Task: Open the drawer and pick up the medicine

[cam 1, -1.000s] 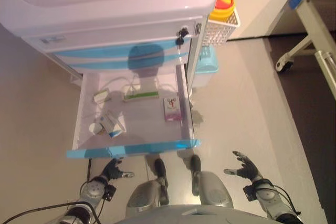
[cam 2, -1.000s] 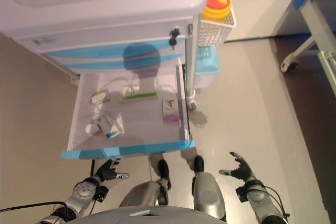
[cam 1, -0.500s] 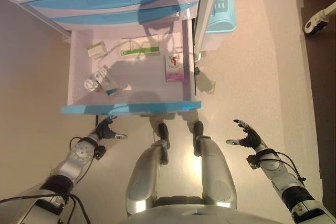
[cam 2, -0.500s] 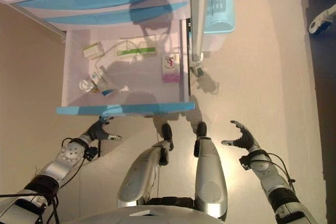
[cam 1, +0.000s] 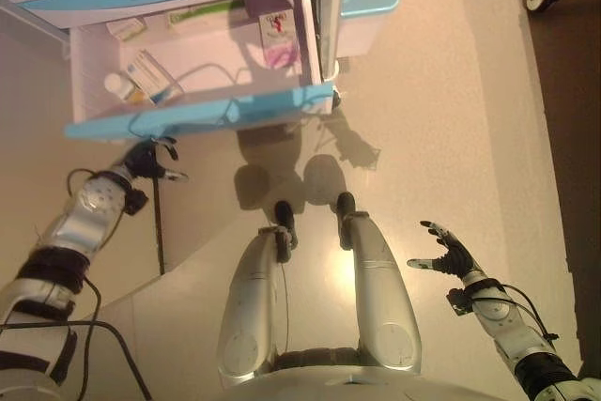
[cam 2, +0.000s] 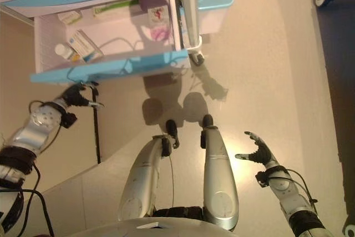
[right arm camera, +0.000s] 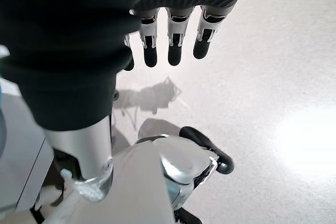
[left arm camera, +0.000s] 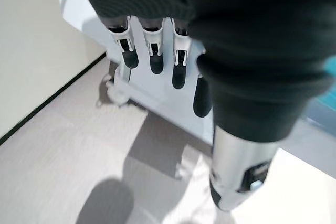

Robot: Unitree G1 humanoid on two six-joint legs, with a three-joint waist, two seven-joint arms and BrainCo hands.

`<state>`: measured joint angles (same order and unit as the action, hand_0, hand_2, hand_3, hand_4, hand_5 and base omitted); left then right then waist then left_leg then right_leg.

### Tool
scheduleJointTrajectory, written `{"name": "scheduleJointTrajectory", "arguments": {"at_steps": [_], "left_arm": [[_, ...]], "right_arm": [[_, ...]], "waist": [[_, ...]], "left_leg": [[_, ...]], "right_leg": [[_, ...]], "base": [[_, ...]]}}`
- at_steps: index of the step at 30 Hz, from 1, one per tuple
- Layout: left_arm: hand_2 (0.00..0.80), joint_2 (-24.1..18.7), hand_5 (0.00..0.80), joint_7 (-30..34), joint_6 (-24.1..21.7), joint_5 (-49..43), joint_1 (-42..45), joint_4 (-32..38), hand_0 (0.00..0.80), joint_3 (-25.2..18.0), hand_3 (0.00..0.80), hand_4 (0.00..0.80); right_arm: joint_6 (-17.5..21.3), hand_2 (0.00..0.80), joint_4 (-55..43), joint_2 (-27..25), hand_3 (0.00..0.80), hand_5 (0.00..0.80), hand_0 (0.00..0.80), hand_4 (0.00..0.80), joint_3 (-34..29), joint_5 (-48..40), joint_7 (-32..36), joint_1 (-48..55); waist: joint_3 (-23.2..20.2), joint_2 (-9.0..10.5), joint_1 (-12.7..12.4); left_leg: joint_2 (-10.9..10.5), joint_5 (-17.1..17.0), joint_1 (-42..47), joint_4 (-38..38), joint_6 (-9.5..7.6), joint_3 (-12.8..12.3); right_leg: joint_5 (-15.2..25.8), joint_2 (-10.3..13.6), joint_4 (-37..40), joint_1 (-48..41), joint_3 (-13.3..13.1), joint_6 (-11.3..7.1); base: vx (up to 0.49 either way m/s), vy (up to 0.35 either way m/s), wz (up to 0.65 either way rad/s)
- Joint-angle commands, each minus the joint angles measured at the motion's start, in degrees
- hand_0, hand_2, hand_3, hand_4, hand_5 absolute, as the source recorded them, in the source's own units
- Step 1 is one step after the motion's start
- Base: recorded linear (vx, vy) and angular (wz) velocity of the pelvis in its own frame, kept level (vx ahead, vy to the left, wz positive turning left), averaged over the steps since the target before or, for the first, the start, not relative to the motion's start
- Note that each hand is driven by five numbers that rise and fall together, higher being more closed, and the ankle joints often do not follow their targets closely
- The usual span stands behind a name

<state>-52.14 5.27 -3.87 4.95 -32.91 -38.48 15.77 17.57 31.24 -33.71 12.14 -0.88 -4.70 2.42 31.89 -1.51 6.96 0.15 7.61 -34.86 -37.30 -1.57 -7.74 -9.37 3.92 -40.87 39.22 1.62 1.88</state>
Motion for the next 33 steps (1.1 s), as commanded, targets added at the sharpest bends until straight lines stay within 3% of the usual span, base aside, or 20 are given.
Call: {"name": "scheduleJointTrajectory", "arguments": {"at_steps": [1, 7, 13, 29, 32, 33], "left_arm": [[0.0, -6.9, 0.0, -7.2, -0.6, 5.0, -8.9, -6.0, 0.0, -4.2, 0.0, 0.0], [0.0, -6.8, 0.0, -19.7, -2.3, 7.5, -19.6, -15.2, 0.0, -3.1, 0.0, 0.0], [0.0, -4.8, 0.0, -29.0, -1.8, 7.5, -22.9, -17.5, 0.0, -2.6, 0.0, 0.0], [0.0, -4.0, 0.0, -30.2, 0.0, 7.5, -26.4, -18.3, 0.0, 0.4, 0.0, 0.0], [0.0, -3.7, 0.0, -28.0, -0.6, 7.7, -25.5, -17.9, 0.0, 0.4, 0.0, 0.0], [0.0, -3.6, 0.0, -27.1, -0.7, 7.8, -25.0, -17.5, 0.0, 0.2, 0.0, 0.0]], "right_arm": [[3.4, 0.0, -3.9, -0.8, 0.0, 0.0, 0.0, 0.0, 1.2, -2.5, -2.2, 2.5], [5.0, 0.0, -3.9, -0.2, 0.0, 0.0, 0.0, 0.0, 3.8, -3.3, -5.4, 0.8], [5.5, 0.0, -3.0, 0.2, 0.0, 0.0, 0.0, 0.0, 5.1, -3.5, -7.1, -0.7], [6.9, 0.0, -2.6, 1.0, 0.0, 0.0, 0.0, 0.0, 5.7, -3.6, -7.8, -1.0], [7.7, 0.0, -2.6, 1.4, 0.0, 0.0, 0.0, 0.0, 5.7, -4.6, -6.5, -1.1], [7.9, 0.0, -2.7, 1.6, 0.0, 0.0, 0.0, 0.0, 5.7, -5.0, -6.1, -1.2]], "waist": [[-2.1, 1.51, 2.2], [-2.1, 2.36, 3.5], [-2.1, 2.75, 4.0], [-2.1, 3.67, 4.2], [-2.1, 3.75, 3.9], [-2.1, 4.05, 3.9]], "left_leg": [[-2.7, 6.9, 1.7, -1.3, -4.81, -3.0], [-2.4, 7.1, -0.1, -1.5, -4.88, -3.4], [-2.4, 7.1, 0.2, -0.4, -4.72, -3.7], [-3.1, 6.8, 1.1, 1.0, -4.54, -3.3], [-3.2, 6.3, 1.7, 2.0, -4.37, -3.2], [-3.2, 4.5, 1.3, 2.7, -4.58, -3.8]], "right_leg": [[-2.6, -2.5, -1.3, -1.5, 0.8, -2.1], [-1.8, -3.7, -0.8, 0.9, -0.3, -2.45], [-0.8, -4.2, 0.8, 1.1, -1.5, -2.91], [3.6, -4.9, 7.2, -0.7, -3.0, -4.66], [4.4, -4.8, 8.8, -1.6, -3.0, -5.02], [6.1, -4.6, 9.9, -1.4, -2.9, -4.74]], "base": [[-0.002, 0.065, -0.18], [-0.034, 0.053, -0.1], [-0.026, 0.039, -0.11], [0.003, 0.013, -0.05], [-0.038, -0.016, -0.02], [-0.104, -0.053, -0.05]]}}
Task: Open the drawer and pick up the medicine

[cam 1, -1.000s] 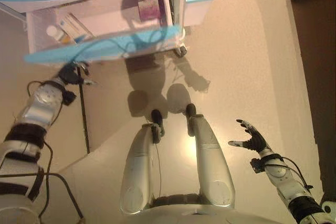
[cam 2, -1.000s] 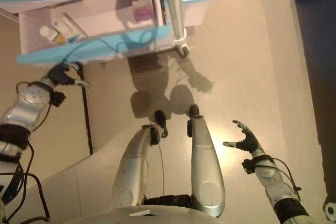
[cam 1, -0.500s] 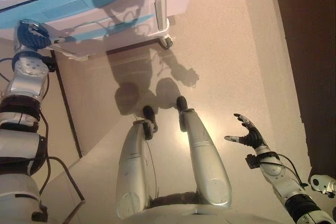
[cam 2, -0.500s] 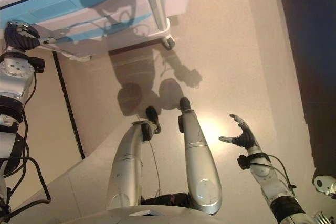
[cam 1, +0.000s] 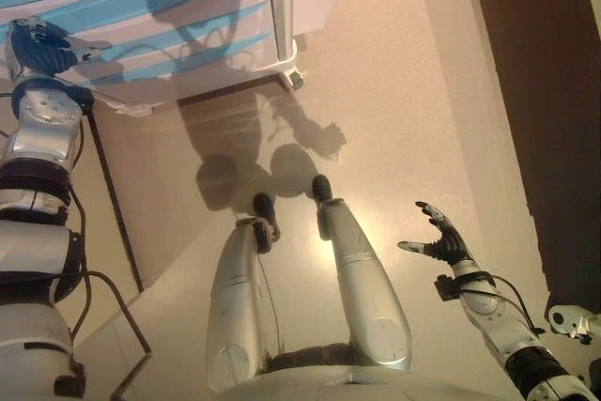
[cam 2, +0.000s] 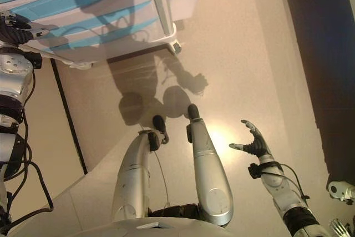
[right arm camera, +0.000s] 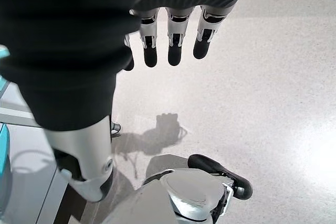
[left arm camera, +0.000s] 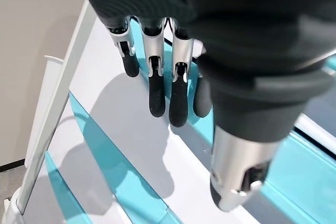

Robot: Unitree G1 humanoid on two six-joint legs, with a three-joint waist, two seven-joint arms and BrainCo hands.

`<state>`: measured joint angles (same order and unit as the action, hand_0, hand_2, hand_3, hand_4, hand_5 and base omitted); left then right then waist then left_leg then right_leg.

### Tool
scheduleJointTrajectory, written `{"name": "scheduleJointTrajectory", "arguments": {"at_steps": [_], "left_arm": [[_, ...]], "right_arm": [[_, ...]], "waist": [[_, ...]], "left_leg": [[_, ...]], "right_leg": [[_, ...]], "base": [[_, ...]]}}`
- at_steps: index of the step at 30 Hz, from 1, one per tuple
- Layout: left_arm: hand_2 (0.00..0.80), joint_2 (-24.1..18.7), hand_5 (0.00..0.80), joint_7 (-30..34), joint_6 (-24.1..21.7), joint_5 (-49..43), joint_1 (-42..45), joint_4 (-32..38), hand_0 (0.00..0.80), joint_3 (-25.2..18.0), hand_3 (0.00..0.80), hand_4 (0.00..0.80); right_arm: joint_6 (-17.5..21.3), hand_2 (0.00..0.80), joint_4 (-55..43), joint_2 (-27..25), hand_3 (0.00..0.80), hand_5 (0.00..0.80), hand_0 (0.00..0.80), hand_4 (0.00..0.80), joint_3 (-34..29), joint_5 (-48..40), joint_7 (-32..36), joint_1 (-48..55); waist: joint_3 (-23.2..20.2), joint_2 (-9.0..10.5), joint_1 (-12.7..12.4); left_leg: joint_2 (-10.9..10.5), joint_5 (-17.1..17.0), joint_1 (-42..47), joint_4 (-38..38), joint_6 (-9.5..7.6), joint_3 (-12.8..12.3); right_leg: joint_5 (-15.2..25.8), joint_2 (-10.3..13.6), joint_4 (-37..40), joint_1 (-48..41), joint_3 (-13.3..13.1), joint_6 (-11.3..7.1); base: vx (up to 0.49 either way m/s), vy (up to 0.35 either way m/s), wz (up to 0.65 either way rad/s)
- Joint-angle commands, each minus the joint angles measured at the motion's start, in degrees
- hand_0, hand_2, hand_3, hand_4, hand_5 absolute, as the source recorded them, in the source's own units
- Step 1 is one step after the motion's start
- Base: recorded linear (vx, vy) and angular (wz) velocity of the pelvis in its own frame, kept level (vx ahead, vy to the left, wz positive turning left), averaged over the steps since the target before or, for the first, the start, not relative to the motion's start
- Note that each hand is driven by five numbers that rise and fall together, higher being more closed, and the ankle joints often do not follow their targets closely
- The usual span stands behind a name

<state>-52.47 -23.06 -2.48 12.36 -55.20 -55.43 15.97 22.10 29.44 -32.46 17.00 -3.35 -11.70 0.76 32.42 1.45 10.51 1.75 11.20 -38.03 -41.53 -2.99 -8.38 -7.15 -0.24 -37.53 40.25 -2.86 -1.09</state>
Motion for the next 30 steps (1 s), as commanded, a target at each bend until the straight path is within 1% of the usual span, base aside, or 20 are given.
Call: {"name": "scheduleJointTrajectory", "arguments": {"at_steps": [1, 2, 4, 7, 8, 9, 11, 13, 15, 17, 18, 19, 20, 21, 23, 24, 25, 26, 30], "left_arm": [[0.0, -3.0, 0.0, 2.6, -2.7, 1.6, -2.0, -0.1, 0.0, -0.1, 0.0, 0.0], [0.0, -2.6, 0.0, 4.6, -3.2, 3.5, -1.0, 0.6, 0.0, -0.5, 0.0, 0.0], [0.0, -1.5, 0.0, 10.8, -4.6, 5.7, 2.9, 2.2, 0.0, -1.8, 0.0, 0.0], [0.0, 0.1, 0.0, 17.8, -6.3, 10.0, 10.3, 6.4, 0.0, -4.2, 0.0, 0.0], [0.0, 0.9, 0.0, 20.4, -6.5, 12.6, 13.9, 8.0, 0.0, -5.7, 0.0, 0.0], [0.0, 1.8, 0.0, 22.4, -7.4, 13.2, 17.3, 9.6, 0.0, -7.1, 0.0, 0.0], [0.0, 4.2, 0.0, 26.7, -10.2, 15.3, 26.1, 14.0, 0.0, -10.3, 0.0, 0.0], [0.0, 6.9, 0.0, 28.2, -12.0, 12.2, 33.9, 16.7, 0.0, -13.0, 0.0, 0.0], [0.0, 9.4, 0.0, 27.3, -13.8, 10.7, 40.3, 17.8, 0.0, -14.8, 0.0, 0.0], [0.0, 13.3, 0.0, 27.2, -14.5, 12.4, 46.9, 19.1, 0.0, -17.6, 0.0, 0.0], [0.0, 14.4, 0.0, 27.2, -15.4, 13.3, 48.3, 19.1, 0.0, -18.3, 0.0, 0.0], [0.0, 16.9, 0.0, 28.3, -17.4, 14.7, 51.0, 18.6, 0.0, -19.7, 0.0, 0.0], [0.0, 18.3, 0.0, 28.4, -17.7, 15.7, 52.1, 18.3, 0.0, -20.4, 0.0, 0.0], [0.0, 22.1, 0.0, 28.7, -18.2, 17.3, 54.6, 16.8, 0.0, -21.1, 0.0, 0.0], [0.0, 26.0, 0.0, 29.1, -17.7, 18.3, 56.5, 13.7, 0.0, -21.9, 0.0, 0.0], [0.0, 27.8, 0.0, 30.0, -17.2, 18.6, 57.2, 11.4, 0.0, -22.0, 0.0, 0.0], [0.0, 29.4, 0.0, 29.9, -18.1, 18.0, 57.8, 8.8, 0.0, -22.0, 0.0, 0.0], [0.0, 30.6, 0.0, 30.2, -17.9, 17.0, 58.3, 5.9, 0.0, -22.0, 0.0, 0.0], [0.0, 33.8, 0.0, 32.5, -15.7, 16.3, 59.9, -3.9, 0.0, -22.0, 0.0, 0.0]], "right_arm": [[3.7, 0.0, -0.9, 0.6, 0.0, 0.0, 0.0, 0.0, 0.7, -2.7, 1.7, 0.5], [3.9, 0.0, -0.8, 1.0, 0.0, 0.0, 0.0, 0.0, 0.7, -3.1, 2.6, 0.4], [3.5, 0.0, -0.3, 2.0, 0.0, 0.0, 0.0, 0.0, 0.4, -4.8, 5.0, 0.4], [2.9, 0.0, 0.6, 3.5, 0.0, 0.0, 0.0, 0.0, -0.9, -6.4, 9.1, 1.2], [2.7, 0.0, 1.3, 4.2, 0.0, 0.0, 0.0, 0.0, -1.6, -6.8, 11.3, 1.8], [2.6, 0.0, 1.9, 4.9, 0.0, 0.0, 0.0, 0.0, -2.2, -6.8, 12.9, 2.2], [1.7, 0.0, 3.5, 6.5, 0.0, 0.0, 0.0, 0.0, -3.9, -7.2, 15.9, 3.4], [0.7, 0.0, 5.9, 7.5, 0.0, 0.0, 0.0, 0.0, -5.8, -8.4, 17.8, 4.5], [0.6, 0.0, 8.4, 8.2, 0.0, 0.0, 0.0, 0.0, -7.4, -6.2, 18.9, 5.4], [0.4, 0.0, 10.0, 8.8, 0.0, 0.0, 0.0, 0.0, -8.8, -4.8, 19.9, 6.7], [0.1, 0.0, 10.4, 8.9, 0.0, 0.0, 0.0, 0.0, -9.3, -4.5, 19.9, 7.0], [-0.3, 0.0, 11.5, 9.4, 0.0, 0.0, 0.0, 0.0, -10.3, -3.9, 19.9, 7.6], [-0.5, 0.0, 12.1, 9.6, 0.0, 0.0, 0.0, 0.0, -10.8, -3.6, 19.9, 7.8], [-0.2, 0.0, 15.0, 10.5, 0.0, 0.0, 0.0, 0.0, -11.9, -2.4, 19.7, 7.9], [0.6, 0.0, 18.6, 11.6, 0.0, 0.0, 0.0, 0.0, -12.6, -1.2, 19.3, 7.7], [0.1, 0.0, 20.4, 12.2, 0.0, 0.0, 0.0, 0.0, -12.9, -1.1, 19.2, 7.4], [-0.3, 0.0, 22.2, 12.7, 0.0, 0.0, 0.0, 0.0, -13.2, -0.9, 19.5, 7.1], [0.0, 0.0, 24.4, 13.4, 0.0, 0.0, 0.0, 0.0, -13.5, -0.8, 20.1, 6.6], [0.0, 0.0, 29.6, 14.7, 0.0, 0.0, 0.0, 0.0, -13.7, -0.2, 20.0, 4.6]], "waist": [[-2.6, 1.06, 0.2], [-2.6, 0.95, 0.0], [-3.0, 0.51, -0.8], [-4.3, -0.32, -1.8], [-5.0, -0.68, -2.5], [-5.6, -0.98, -2.9], [-7.3, -1.48, -4.3], [-8.9, -1.91, -5.4], [-10.5, -2.3, -6.4], [-12.8, -2.54, -7.4], [-13.6, -2.58, -7.7], [-14.9, -2.66, -8.1], [-15.4, -2.69, -8.3], [-17.0, -2.62, -8.9], [-18.9, -2.49, -9.6], [-19.7, -2.34, -10.0], [-20.5, -2.17, -10.2], [-21.2, -1.92, -10.6], [-23.0, -1.29, -11.3]], "left_leg": [[-4.9, 0.7, 5.0, 7.4, -3.12, -3.1], [-5.0, 0.5, 5.8, 8.1, -3.02, -3.0], [-5.3, -0.2, 8.8, 10.2, -2.62, -2.6], [-5.8, -1.3, 12.3, 13.1, -2.14, -1.9], [-6.1, -1.7, 13.6, 14.4, -1.88, -1.6], [-6.4, -2.1, 15.0, 15.5, -1.65, -1.1], [-7.0, -3.0, 18.0, 18.0, -0.97, 0.0], [-7.5, -3.7, 21.0, 20.3, -0.41, 1.2], [-8.0, -4.2, 23.8, 22.4, 0.01, 2.4], [-8.2, -4.6, 27.4, 25.2, 0.57, 4.0], [-8.3, -4.8, 28.1, 26.0, 0.76, 4.3], [-8.2, -5.2, 30.0, 27.8, 1.05, 4.9], [-8.1, -5.5, 30.9, 28.7, 1.2, 5.2], [-8.0, -5.8, 32.7, 30.5, 1.51, 5.9], [-7.7, -6.2, 34.5, 32.2, 1.77, 6.4], [-7.6, -6.4, 35.2, 33.0, 1.88, 6.7], [-7.6, -6.6, 36.1, 34.0, 1.99, 7.0], [-7.6, -6.8, 36.9, 34.9, 2.11, 7.3], [-7.5, -7.1, 39.3, 36.9, 2.37, 7.8]], "right_leg": [[3.9, -0.4, 6.9, -3.0, 1.6, -1.88], [3.9, -0.4, 7.2, -3.8, 1.8, -2.01], [3.6, 0.1, 8.1, -6.4, 2.2, -2.39], [3.5, 1.3, 9.8, -9.7, 3.2, -2.71], [3.4, 1.8, 10.8, -11.2, 3.7, -2.77], [3.4, 2.2, 11.7, -12.7, 4.2, -2.82], [3.3, 3.3, 14.7, -16.9, 5.6, -2.79], [3.1, 4.1, 17.3, -21.1, 7.0, -2.83], [2.8, 4.4, 19.2, -24.7, 8.0, -2.83], [2.1, 4.4, 21.7, -29.3, 9.4, -2.59], [2.2, 4.3, 22.6, -30.2, 9.7, -2.52], [2.1, 4.0, 24.3, -32.5, 10.3, -2.3], [2.1, 3.9, 25.1, -33.6, 10.6, -2.12], [2.0, 3.6, 26.7, -35.7, 11.3, -1.86], [1.8, 3.2, 27.9, -37.5, 12.1, -1.47], [1.8, 3.0, 28.6, -38.4, 12.4, -1.28], [1.9, 2.7, 29.4, -39.2, 12.6, -1.12], [2.0, 2.4, 30.3, -40.2, 12.9, -0.93], [2.3, 1.6, 32.7, -42.7, 13.2, -0.46]], "base": [[-0.103, -0.073, -0.02], [-0.011, -0.082, 0.02], [0.022, -0.092, 0.04], [0.064, -0.089, 0.05], [0.069, -0.088, 0.05], [0.074, -0.108, 0.05], [0.08, -0.125, 0.09], [0.102, -0.108, 0.15], [0.139, -0.098, 0.19], [0.141, -0.106, 0.34], [0.111, -0.088, 0.31], [0.09, -0.073, 0.25], [0.122, -0.092, 0.3], [0.089, -0.081, 0.35], [0.065, -0.091, 0.34], [0.034, -0.092, 0.21], [0.015, -0.096, 0.17], [0.007, -0.091, 0.15], [-0.018, -0.063, 0.18]]}}
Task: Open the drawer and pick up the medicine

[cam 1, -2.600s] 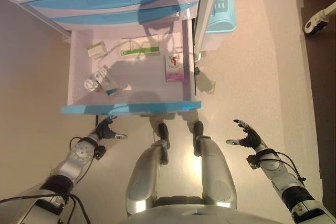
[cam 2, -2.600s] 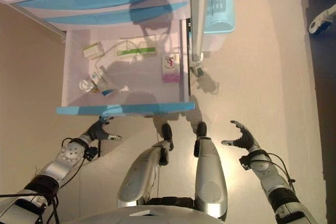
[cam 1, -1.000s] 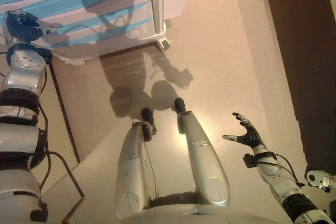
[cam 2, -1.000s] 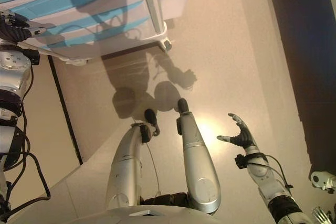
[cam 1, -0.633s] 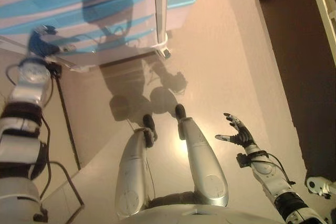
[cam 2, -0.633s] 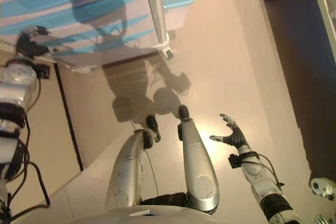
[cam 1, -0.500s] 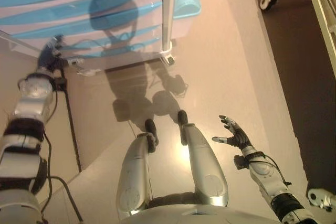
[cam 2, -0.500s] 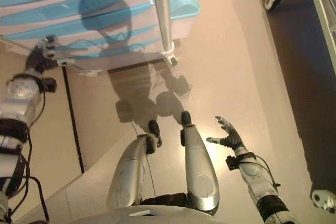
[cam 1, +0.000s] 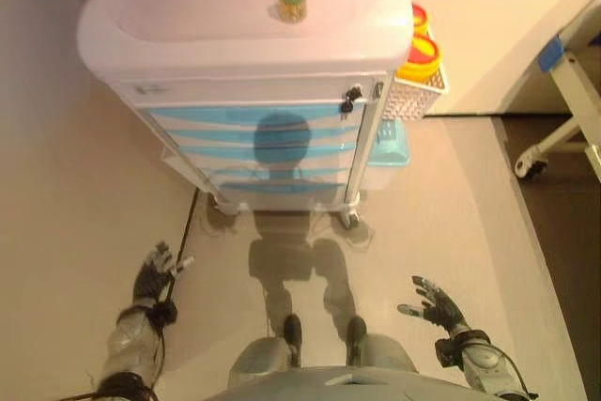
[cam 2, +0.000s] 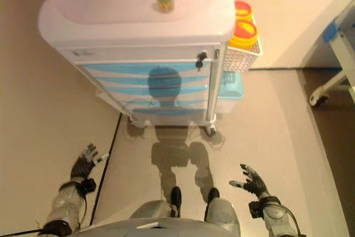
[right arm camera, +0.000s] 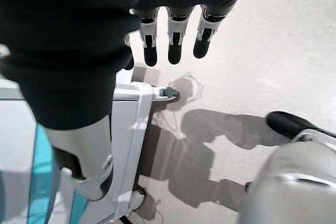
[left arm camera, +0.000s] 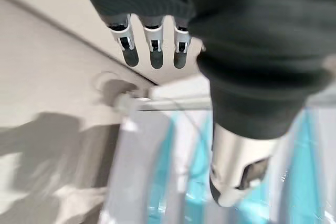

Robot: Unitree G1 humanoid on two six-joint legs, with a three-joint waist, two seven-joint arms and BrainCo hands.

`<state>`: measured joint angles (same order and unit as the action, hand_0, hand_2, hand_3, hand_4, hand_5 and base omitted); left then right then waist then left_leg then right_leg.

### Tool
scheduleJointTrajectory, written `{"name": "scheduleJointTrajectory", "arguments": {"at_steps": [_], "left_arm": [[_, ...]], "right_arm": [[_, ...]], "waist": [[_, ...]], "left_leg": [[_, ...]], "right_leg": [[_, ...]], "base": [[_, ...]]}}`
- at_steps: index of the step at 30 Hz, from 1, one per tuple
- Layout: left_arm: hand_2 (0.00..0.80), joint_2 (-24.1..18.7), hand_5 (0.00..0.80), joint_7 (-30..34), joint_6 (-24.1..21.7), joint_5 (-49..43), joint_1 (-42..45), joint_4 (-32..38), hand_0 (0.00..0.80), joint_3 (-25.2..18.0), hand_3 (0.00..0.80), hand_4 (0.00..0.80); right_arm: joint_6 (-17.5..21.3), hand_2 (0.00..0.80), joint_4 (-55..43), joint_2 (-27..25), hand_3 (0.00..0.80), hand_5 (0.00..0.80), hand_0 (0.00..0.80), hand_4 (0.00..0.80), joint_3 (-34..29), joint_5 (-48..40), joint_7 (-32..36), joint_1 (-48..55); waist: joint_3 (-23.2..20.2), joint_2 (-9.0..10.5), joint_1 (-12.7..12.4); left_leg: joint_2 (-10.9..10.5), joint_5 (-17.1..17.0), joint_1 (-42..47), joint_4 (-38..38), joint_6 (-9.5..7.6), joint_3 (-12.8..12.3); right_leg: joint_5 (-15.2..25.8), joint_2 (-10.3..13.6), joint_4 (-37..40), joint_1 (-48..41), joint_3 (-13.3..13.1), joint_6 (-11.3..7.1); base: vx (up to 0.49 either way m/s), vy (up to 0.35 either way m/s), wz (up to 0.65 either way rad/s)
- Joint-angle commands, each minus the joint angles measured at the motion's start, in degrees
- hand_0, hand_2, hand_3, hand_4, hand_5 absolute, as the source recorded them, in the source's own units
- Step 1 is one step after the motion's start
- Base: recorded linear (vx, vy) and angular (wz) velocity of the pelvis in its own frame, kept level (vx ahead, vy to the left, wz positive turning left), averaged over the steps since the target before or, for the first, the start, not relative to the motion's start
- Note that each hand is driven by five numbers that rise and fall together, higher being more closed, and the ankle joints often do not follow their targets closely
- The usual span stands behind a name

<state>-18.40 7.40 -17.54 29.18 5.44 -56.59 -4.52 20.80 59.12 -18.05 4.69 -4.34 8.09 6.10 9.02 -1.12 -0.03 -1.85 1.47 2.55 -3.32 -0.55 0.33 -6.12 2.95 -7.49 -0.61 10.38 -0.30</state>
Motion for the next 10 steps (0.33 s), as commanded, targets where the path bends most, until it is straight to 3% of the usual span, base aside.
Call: {"name": "scheduleJointTrajectory", "arguments": {"at_steps": [1, 8, 10], "left_arm": [[0.0, 0.4, 0.0, 2.5, 0.7, -1.9, -0.6, -4.8, 0.0, -1.1, 0.0, 0.0], [0.0, 4.8, 0.0, 7.4, 3.7, -0.8, -2.1, -15.3, 0.0, 3.9, 0.0, 0.0], [0.0, 5.8, 0.0, 8.8, 2.5, -1.2, -2.6, -16.6, 0.0, 4.1, 0.0, 0.0]], "right_arm": [[1.0, 0.0, 0.8, 0.7, 0.0, 0.0, 0.0, 0.0, -1.3, 1.5, -0.3, -1.3], [0.7, 0.0, 6.3, 2.7, 0.0, 0.0, 0.0, 0.0, 0.7, 2.6, -2.4, -4.5], [0.9, 0.0, 8.0, 3.4, 0.0, 0.0, 0.0, 0.0, 0.8, 2.6, -2.9, -5.1]], "waist": [[0.0, 1.34, -1.0], [-1.5, 1.07, -1.4], [-1.8, 1.27, -1.5]], "left_leg": [[-3.9, 2.5, -1.0, -0.8, -0.04, -0.8], [-3.3, 1.6, 1.8, 2.7, -0.36, -0.8], [-3.4, 2.0, 2.2, 2.6, -0.6, -1.0]], "right_leg": [[1.3, -1.7, 3.0, -2.3, 0.2, -1.19], [0.4, -1.8, 2.9, -4.4, 1.6, -1.06], [0.4, -1.7, 3.1, -4.9, 1.9, -1.09]], "base": [[-0.031, -0.043, 0.11], [-0.03, -0.038, 0.14], [-0.013, -0.034, 0.06]]}}
